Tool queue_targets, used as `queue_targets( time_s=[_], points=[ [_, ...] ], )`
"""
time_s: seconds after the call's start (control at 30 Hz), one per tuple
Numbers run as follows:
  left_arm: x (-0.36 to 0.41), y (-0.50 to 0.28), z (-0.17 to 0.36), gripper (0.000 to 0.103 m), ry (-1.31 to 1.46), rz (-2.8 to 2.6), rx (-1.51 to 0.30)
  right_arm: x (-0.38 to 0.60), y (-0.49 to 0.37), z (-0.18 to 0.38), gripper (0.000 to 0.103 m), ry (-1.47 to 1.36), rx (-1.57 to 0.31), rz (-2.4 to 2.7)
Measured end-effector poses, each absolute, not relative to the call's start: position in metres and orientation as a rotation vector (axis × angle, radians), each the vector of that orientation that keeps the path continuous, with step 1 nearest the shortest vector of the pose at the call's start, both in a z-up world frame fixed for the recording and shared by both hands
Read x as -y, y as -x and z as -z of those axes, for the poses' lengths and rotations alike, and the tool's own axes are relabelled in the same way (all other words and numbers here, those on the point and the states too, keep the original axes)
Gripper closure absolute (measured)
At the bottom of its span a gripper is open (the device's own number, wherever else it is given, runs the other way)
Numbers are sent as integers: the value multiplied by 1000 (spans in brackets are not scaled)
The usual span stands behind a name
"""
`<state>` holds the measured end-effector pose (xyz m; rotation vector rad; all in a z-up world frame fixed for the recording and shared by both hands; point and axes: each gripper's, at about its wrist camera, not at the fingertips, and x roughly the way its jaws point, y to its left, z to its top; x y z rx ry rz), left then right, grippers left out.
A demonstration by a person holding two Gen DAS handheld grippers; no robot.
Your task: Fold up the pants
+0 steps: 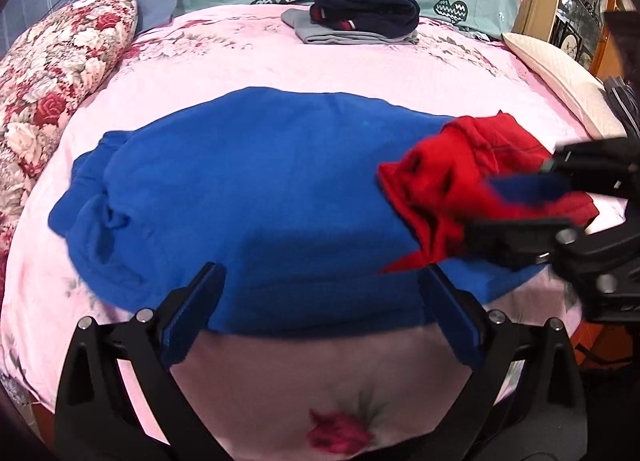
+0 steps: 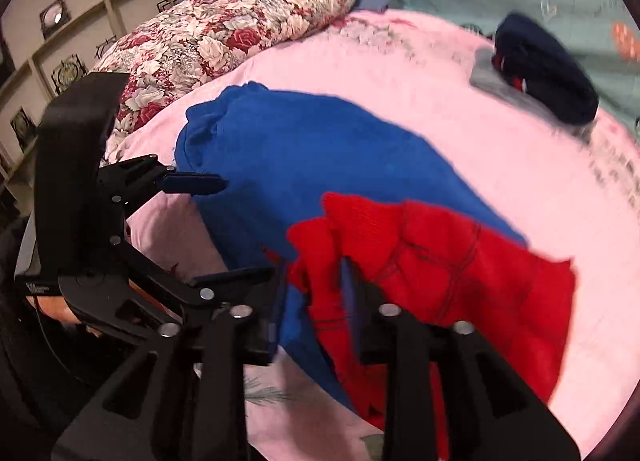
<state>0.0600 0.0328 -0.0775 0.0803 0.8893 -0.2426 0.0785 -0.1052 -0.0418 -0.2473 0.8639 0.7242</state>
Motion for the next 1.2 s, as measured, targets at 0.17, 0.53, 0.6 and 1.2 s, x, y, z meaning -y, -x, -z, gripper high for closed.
queue_targets(
  time_s=[0.17,0.53,0.6,1.2],
  points=[
    [-42,-55,76,2,-68,222,-882,109,-68,31,67,325,-811,-705],
    [-68,-47,73,2,-22,175,-875,92,-70,77,49,552,-888,-636],
    [-69,-46,73,2,-21,175,-878,97,-77,74,68,458,-898,-636],
    [-66,-58,72,2,-12,190,-871,164,-89,-5,88,-26,-661,-514]
  ],
)
